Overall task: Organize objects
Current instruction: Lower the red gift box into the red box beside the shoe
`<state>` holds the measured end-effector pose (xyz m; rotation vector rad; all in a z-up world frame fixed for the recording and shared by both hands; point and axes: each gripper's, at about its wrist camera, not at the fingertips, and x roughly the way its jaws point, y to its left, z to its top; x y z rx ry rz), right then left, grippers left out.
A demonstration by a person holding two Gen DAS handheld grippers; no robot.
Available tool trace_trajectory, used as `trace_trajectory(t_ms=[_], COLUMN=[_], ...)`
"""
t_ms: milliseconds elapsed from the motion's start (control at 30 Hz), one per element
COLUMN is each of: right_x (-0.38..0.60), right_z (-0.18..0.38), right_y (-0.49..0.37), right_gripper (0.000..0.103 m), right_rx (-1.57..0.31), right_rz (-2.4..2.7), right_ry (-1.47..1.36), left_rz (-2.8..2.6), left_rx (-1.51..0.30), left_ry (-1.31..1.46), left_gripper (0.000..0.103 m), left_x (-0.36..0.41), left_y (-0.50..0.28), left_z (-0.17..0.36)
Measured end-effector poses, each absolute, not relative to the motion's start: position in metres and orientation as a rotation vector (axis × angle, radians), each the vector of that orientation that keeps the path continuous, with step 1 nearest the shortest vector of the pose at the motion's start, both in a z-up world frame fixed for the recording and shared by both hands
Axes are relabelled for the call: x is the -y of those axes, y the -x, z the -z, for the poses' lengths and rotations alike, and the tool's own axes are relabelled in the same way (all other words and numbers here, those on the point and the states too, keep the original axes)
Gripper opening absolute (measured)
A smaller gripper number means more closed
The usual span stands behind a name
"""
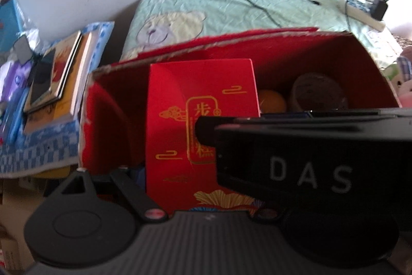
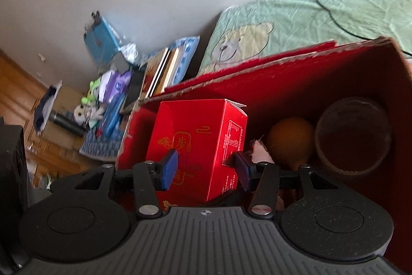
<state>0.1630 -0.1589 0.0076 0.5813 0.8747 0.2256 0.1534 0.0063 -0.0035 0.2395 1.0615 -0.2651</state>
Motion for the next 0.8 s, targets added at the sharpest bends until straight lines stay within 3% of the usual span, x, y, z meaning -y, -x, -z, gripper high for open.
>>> trace_trajectory(t_ms=[800], right_x=[0.163], right_z=[0.014], right_y=[-0.183], right_gripper=[0.050], right_rx=[-1.007], right_rz=[-0.255], right_ry=[-0.641], left_rz=[0.185], left_rx=[-1.182], left_ry=[-0.199], left_gripper=[0.082], left_x=[-0.010], left_y=[-0.164], left_z=[0.028])
